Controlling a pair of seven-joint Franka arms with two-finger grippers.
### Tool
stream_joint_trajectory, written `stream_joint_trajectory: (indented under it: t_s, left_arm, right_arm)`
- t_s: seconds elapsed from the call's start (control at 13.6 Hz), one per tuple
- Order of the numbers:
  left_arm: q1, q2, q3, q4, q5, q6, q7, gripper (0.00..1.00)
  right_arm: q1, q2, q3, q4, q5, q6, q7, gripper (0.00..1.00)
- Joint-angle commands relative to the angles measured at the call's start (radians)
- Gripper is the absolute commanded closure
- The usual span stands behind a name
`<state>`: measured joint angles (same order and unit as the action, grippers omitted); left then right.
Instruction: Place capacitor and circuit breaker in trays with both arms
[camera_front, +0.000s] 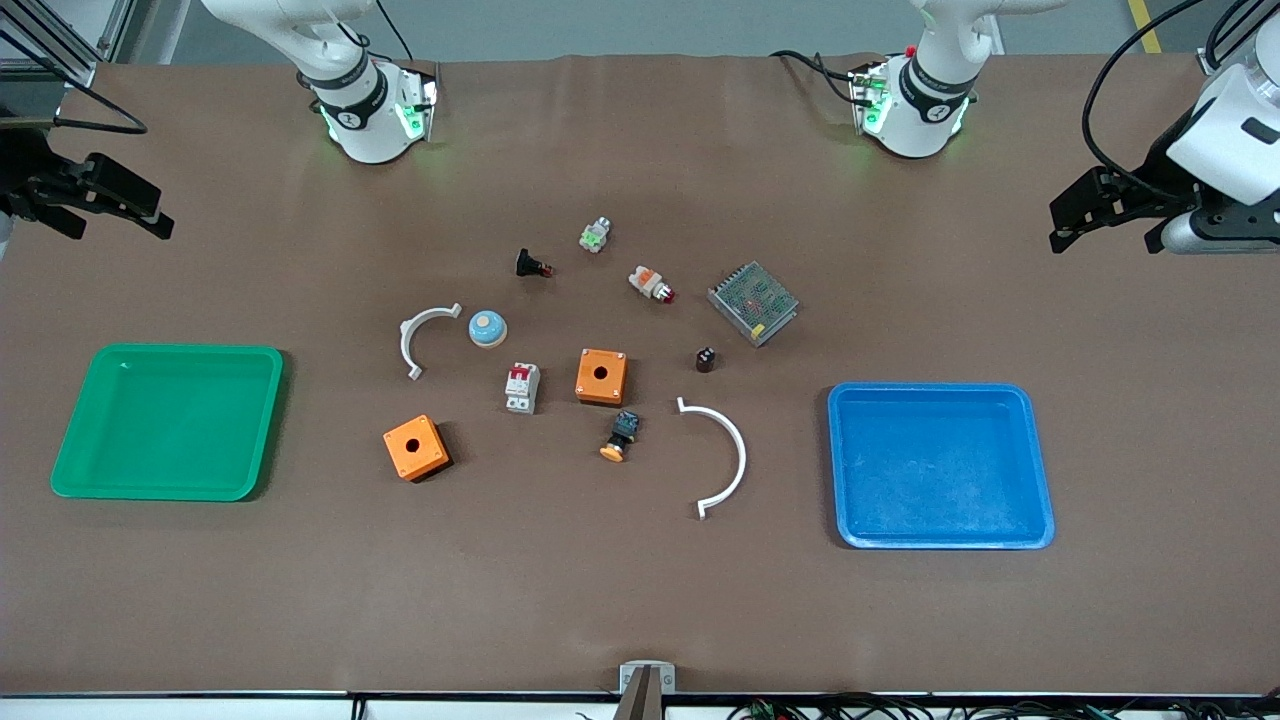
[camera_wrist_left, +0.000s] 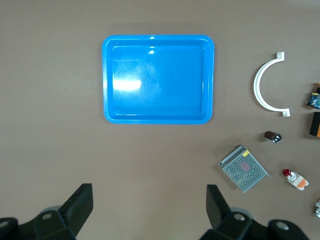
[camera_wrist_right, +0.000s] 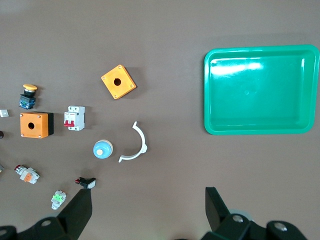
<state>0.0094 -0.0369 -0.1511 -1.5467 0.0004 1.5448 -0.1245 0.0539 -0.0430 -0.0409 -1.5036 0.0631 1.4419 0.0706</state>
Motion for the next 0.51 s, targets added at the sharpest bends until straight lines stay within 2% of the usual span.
stream_joint_trajectory:
  t_s: [0.0,0.44]
  left_arm:
    - [0.006,0.008,-0.001,0.023,0.009,-0.011,0.014,0.00]
    - [0.007,0.023,-0.001,0.017,0.007,-0.011,0.011,0.00]
  right_arm:
    - [-0.019,0.011,0.015,0.026,-0.013,-0.017,-0.003,0.00]
    - [-0.017,0.011,0.016,0.028,-0.013,-0.017,-0.003,0.00]
